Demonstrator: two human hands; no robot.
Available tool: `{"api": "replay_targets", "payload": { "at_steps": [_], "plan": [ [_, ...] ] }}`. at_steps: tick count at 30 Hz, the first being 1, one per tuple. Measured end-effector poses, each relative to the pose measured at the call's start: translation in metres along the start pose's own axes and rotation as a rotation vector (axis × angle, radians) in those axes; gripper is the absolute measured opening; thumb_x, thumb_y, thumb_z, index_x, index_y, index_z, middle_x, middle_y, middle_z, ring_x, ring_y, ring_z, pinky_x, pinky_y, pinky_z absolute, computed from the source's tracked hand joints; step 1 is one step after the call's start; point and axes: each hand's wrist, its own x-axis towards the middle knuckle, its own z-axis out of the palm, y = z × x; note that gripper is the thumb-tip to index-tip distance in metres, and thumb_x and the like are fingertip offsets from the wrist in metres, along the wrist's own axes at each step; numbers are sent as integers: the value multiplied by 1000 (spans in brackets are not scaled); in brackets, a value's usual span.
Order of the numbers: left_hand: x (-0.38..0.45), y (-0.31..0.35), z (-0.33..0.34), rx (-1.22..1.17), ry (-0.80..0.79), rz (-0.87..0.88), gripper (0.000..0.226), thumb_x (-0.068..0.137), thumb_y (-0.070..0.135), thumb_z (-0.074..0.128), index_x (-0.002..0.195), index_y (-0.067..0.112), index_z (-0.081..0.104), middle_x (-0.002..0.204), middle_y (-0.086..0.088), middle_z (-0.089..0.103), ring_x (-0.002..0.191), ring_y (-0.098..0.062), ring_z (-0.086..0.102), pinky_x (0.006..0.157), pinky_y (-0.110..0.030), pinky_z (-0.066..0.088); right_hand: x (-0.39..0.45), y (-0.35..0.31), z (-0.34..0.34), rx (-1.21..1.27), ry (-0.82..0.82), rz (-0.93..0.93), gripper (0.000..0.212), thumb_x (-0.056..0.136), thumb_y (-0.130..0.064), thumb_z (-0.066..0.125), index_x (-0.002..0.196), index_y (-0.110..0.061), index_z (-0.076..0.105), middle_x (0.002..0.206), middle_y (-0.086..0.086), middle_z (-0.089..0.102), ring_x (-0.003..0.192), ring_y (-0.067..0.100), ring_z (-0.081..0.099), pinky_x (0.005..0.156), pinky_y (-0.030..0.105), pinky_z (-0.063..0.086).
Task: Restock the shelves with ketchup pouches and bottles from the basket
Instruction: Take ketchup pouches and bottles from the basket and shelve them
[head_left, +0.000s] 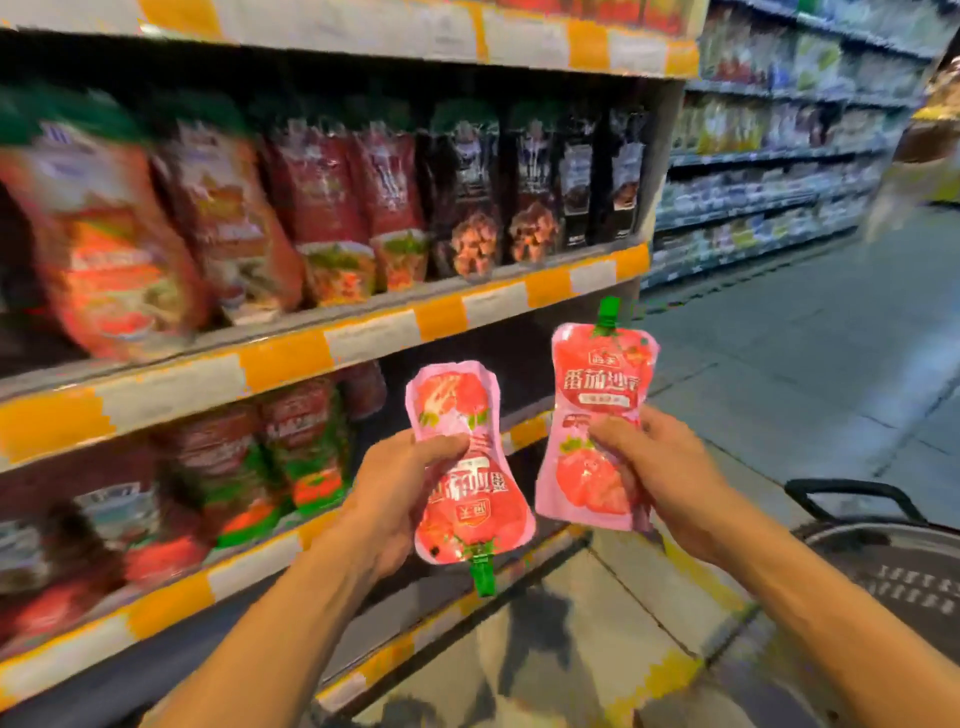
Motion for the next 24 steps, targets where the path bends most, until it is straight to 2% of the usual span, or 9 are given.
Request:
{"api": "replay_targets", "payload": {
  "at_steps": [3,6,10,13,15,18,20,22,24],
  "plan": [
    [6,-9,-37,-4,31,11,27,81,11,78,105,2,70,94,-21,75,81,-35,73,79,-50,61,20,14,40,-19,-89,17,14,96,-15,65,107,-8,69,92,8,78,76,21,75,59,24,57],
    [10,-31,-66,8,59,31,30,79,13,79,107,5,71,95,-19,76,82,-34,75,70,-41,61,40,38,69,-27,-141,23,15,94,-20,69,106,-13,69,90,4,79,78,17,76,58,22,57],
    [13,-58,-99,42,94,43,32,78,10,79,109,9,72,97,-15,77,84,-32,75,64,-34,58,73,75,98,-37,-182,38,16,90,-24,74,105,-19,71,98,1,79,89,17,76,68,25,60],
    [17,-64,-118,40,100,30,40,71,13,82,109,11,72,99,-14,77,85,-31,75,63,-32,58,104,93,120,-55,-195,53,22,88,-26,77,108,-17,71,99,1,79,92,19,76,78,35,60],
    [20,-64,-126,35,109,18,48,64,18,83,109,11,72,99,-13,77,85,-31,75,63,-32,58,123,101,136,-61,-220,55,20,88,-24,77,106,-17,72,97,1,79,90,19,76,76,34,59],
    [25,-64,-134,57,124,4,55,57,28,84,110,15,71,99,-9,78,85,-27,76,62,-30,58,149,106,160,-53,-199,31,13,86,-18,76,98,-16,72,88,2,79,81,17,76,65,28,58],
    [30,-64,-137,61,131,5,61,52,31,85,110,18,71,99,-6,78,85,-25,76,60,-28,58,165,102,173,-37,-175,1,12,82,-14,74,94,-15,74,84,3,78,77,18,76,62,29,59],
    [35,-66,-138,65,137,0,66,48,31,86,111,17,70,99,-6,78,85,-24,76,60,-28,57,180,93,184,4,-162,-45,13,79,-14,77,92,-17,75,85,3,78,77,19,75,66,34,61],
    [38,-69,-139,71,137,-10,67,47,28,86,111,15,70,99,-6,78,86,-23,76,63,-28,56,191,88,196,40,-164,-61,22,80,-11,81,100,-15,74,92,5,78,82,20,74,71,35,61]
  ]
}}
